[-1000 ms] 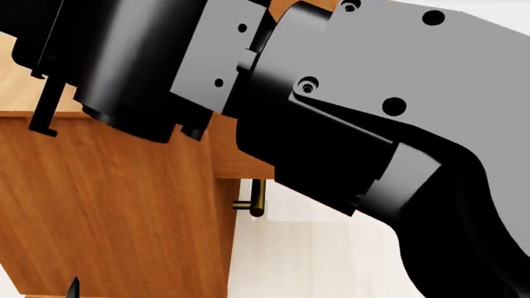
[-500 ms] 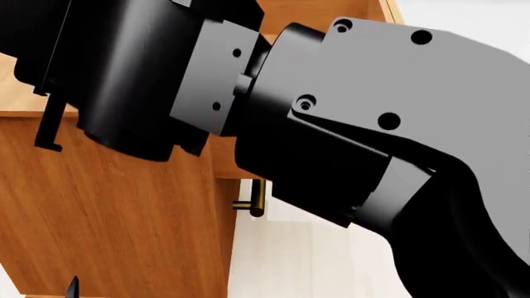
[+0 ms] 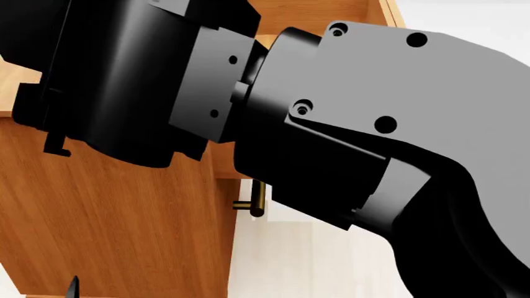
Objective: Put the bowl on top of the cabinet.
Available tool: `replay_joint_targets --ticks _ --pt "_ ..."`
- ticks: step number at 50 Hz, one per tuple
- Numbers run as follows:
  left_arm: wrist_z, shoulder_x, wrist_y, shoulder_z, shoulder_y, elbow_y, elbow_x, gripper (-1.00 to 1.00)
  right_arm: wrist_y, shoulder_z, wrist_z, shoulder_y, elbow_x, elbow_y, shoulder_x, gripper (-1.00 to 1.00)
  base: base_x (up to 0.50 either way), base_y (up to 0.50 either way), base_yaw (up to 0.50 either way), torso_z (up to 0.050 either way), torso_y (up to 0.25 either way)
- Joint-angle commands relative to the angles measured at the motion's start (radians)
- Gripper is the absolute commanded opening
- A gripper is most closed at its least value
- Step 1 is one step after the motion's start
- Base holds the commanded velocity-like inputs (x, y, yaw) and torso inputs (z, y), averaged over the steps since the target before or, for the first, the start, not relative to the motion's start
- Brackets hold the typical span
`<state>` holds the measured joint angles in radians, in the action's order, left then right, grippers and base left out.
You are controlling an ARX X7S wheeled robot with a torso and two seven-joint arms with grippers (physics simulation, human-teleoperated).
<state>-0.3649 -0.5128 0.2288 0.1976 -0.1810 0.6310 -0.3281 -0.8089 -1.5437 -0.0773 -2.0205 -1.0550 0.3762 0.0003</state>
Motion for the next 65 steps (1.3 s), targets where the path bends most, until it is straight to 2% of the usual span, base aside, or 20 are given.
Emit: replay_joint_targets --ticks 1,31,51,65 --pt "-0.004 -0.002 -0.001 -0.003 0.0 -0.001 -0.002 1.0 -0.004 -0.005 -0.012 -0.008 0.009 -0.004 0.0 1.0 0.0 0.0 0.0 0.0 0.0" --pt "-0.018 -0.007 0.0 -0.01 -0.001 0.0 -0.003 1.0 -0.038 -0.004 -0.108 -0.108 0.056 -0.034 0.0 1.0 0.0 0.0 0.0 0.0 0.0" --pt "-0.022 -0.006 -0.001 0.005 0.006 -0.01 0.009 1.0 -0.05 -0.009 -0.084 -0.228 -0.003 -0.072 0.003 1.0 0.0 0.0 0.0 0.0 0.0" --pt "-0.026 -0.006 0.002 0.003 0.013 -0.021 0.006 1.0 -0.189 0.014 0.026 -0.266 -0.066 -0.323 0.236 1.0 0.0 0.0 0.0 0.0 0.0"
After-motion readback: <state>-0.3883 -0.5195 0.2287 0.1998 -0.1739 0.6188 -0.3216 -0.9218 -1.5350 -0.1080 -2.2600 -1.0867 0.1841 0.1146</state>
